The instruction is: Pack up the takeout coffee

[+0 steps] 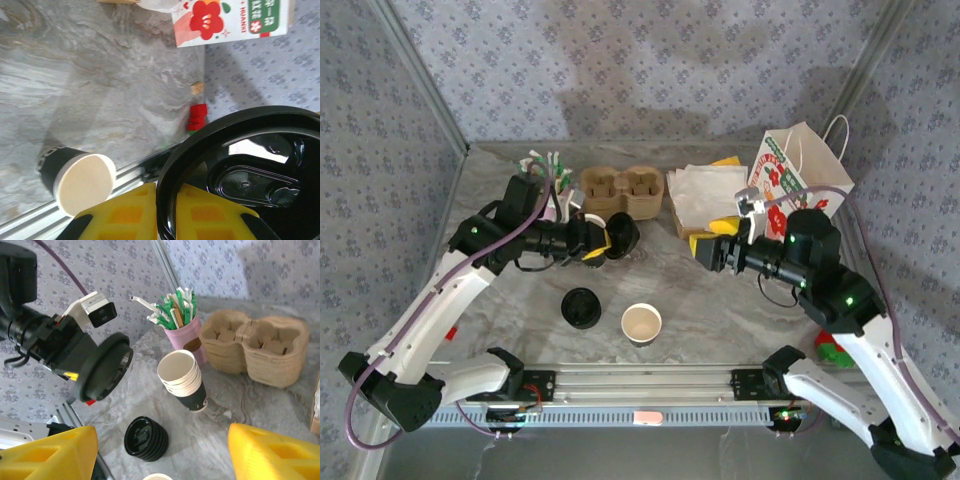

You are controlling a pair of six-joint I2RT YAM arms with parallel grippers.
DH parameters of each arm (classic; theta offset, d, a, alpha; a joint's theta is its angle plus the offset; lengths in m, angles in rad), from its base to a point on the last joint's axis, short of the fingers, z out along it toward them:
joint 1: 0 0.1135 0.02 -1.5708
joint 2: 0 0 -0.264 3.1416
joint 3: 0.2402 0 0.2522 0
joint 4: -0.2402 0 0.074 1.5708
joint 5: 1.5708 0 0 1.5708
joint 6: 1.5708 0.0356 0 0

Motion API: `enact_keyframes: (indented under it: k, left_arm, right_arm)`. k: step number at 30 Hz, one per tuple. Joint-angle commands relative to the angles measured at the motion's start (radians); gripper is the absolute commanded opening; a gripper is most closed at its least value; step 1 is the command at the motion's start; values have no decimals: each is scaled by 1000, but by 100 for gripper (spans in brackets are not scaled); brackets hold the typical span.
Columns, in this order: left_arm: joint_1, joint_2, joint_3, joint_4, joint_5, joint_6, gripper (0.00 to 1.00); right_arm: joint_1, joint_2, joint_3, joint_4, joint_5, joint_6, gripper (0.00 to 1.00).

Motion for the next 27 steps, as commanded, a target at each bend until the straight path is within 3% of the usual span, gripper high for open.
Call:
enact_keyframes:
  k: [1, 7, 15, 20, 23, 27]
  left_arm:
    - [-3, 10, 37, 77, 60, -95, 13]
    - [-2, 30, 55, 118, 98, -164, 14]
    - [-4, 45, 51, 216, 187, -247, 14]
    - [-3, 44, 49, 299, 228, -320, 14]
    - [-3, 44, 43, 360, 249, -371, 14]
    - [-3, 45, 23, 472, 274, -456, 14]
  right_arm:
    - [-5, -43, -74, 173, -28, -85, 72]
    - [-2, -41, -128, 273, -120, -111, 78]
    - [-13, 42, -117, 349, -376, -230, 87]
    - [-68, 143, -109, 574, -513, 10, 100]
    - [-104, 209, -97, 725, -558, 197, 100]
    - [-118, 235, -149, 949, -569, 309, 100]
